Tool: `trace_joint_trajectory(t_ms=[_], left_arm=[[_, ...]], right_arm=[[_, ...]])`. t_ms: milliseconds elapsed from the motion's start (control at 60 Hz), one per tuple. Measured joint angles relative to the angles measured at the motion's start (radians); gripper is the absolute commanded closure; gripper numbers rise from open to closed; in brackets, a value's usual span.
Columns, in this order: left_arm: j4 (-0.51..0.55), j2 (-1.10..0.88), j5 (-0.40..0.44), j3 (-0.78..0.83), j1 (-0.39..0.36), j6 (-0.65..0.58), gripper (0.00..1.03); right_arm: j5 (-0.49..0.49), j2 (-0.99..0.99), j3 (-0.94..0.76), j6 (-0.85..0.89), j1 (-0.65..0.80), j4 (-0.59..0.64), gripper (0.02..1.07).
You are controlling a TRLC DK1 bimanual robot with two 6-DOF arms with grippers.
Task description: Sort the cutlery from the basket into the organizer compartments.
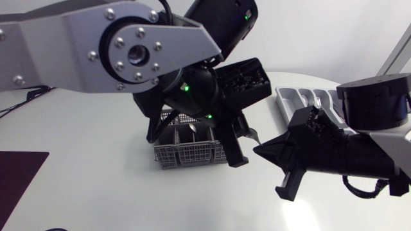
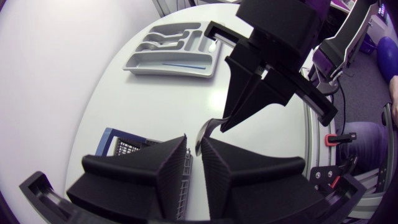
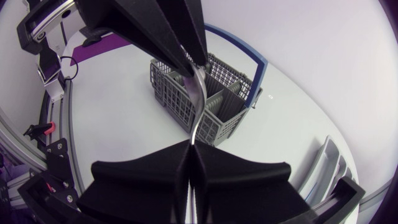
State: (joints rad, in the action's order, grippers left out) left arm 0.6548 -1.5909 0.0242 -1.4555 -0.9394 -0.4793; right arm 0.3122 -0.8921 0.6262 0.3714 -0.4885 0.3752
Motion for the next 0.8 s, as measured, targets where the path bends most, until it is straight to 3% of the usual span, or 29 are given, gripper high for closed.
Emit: trace_joint_trajectory(t_ms=[283, 583, 800], left_arm=[[-0.078, 0.007, -0.066, 0.010, 0.008, -0.015, 0.24], [-0.130, 0.046, -0.116, 0.011, 0.122, -0.072, 0.19], [-0.132, 0.073, -0.116, 0.024, 0.161, -0.117, 0.19]], right_arm=[[0.099, 0.020, 0.003, 0.036, 0.108, 0.047, 1.02], [0.291, -0.056, 0.007, 0.266, 0.432, 0.146, 1.02], [0.348, -0.199, 0.015, 0.475, 0.631, 0.193, 1.02]])
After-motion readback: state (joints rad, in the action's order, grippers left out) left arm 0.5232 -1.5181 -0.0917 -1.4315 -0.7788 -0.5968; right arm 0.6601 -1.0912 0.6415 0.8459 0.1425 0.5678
